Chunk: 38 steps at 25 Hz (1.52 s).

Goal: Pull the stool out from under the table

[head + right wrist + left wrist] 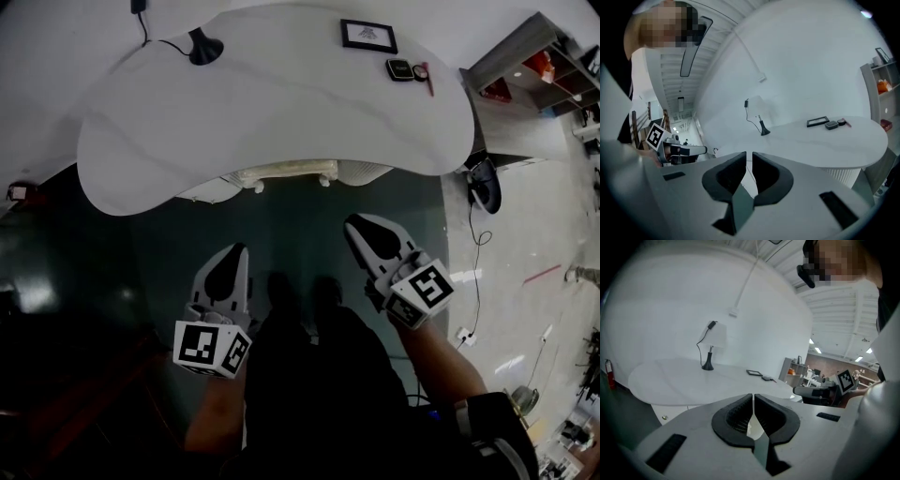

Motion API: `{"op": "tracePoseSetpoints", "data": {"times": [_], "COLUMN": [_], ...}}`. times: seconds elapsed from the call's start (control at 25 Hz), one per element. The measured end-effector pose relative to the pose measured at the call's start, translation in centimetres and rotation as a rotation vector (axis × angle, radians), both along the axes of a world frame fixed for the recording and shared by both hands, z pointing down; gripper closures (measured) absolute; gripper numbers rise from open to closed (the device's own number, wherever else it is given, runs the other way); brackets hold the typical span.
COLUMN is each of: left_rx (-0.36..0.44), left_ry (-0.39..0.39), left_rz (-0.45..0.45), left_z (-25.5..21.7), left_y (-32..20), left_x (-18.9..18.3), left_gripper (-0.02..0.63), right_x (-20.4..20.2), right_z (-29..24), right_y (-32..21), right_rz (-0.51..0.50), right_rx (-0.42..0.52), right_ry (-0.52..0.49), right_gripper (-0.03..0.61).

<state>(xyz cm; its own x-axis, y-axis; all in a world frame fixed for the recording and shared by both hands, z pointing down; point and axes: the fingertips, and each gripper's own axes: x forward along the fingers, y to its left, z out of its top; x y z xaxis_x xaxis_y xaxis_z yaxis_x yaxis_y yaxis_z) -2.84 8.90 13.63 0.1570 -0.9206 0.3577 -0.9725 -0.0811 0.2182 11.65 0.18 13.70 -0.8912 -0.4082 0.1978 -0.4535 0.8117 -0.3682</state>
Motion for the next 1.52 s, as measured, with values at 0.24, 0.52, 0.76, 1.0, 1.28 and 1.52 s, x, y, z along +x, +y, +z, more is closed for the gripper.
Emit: {"op": "tracePoseSetpoints", "data": {"times": [0.24, 0.52, 0.76, 1.0, 1.28, 1.52], "left_rx": [0.02, 0.039, 0.045, 0.057, 0.09, 0.058], "left_ry": [0.001, -0.05, -0.107, -0.119, -0.116, -0.127], "left_rz": [0.028, 0.039, 0.021, 0.046, 0.073, 0.041], "left_z": [7.2, 19.5, 29.0, 37.0, 43.9, 49.1], "left_y": [-2.5, -5.6, -8.3, -10.4, -13.6, -15.1], "left_x": [-0.8, -3.4, -6.9, -8.9, -11.3, -13.3], "left_gripper": [0.589, 0.589, 0.581, 0.488, 0.406, 0.336], "right_x": [-1.1, -1.4, -2.2, -2.3, -1.3, -0.9], "right_z": [7.3, 18.6, 28.8, 36.0, 44.5, 51.2], "right_y": [-1.4, -3.4, -6.1, -10.3, -14.3, -16.5], "right_rz": [-0.007, -0.016, -0.023, 0.034, 0.026, 0.001], "right_rx": [0.074, 0.121, 0.163, 0.175, 0.201, 0.145], "right_ry": [0.03, 0.044, 0.078, 0.046, 0.133, 0.21], "right_gripper": [0.558, 0.558, 0.558, 0.557, 0.466, 0.371]}}
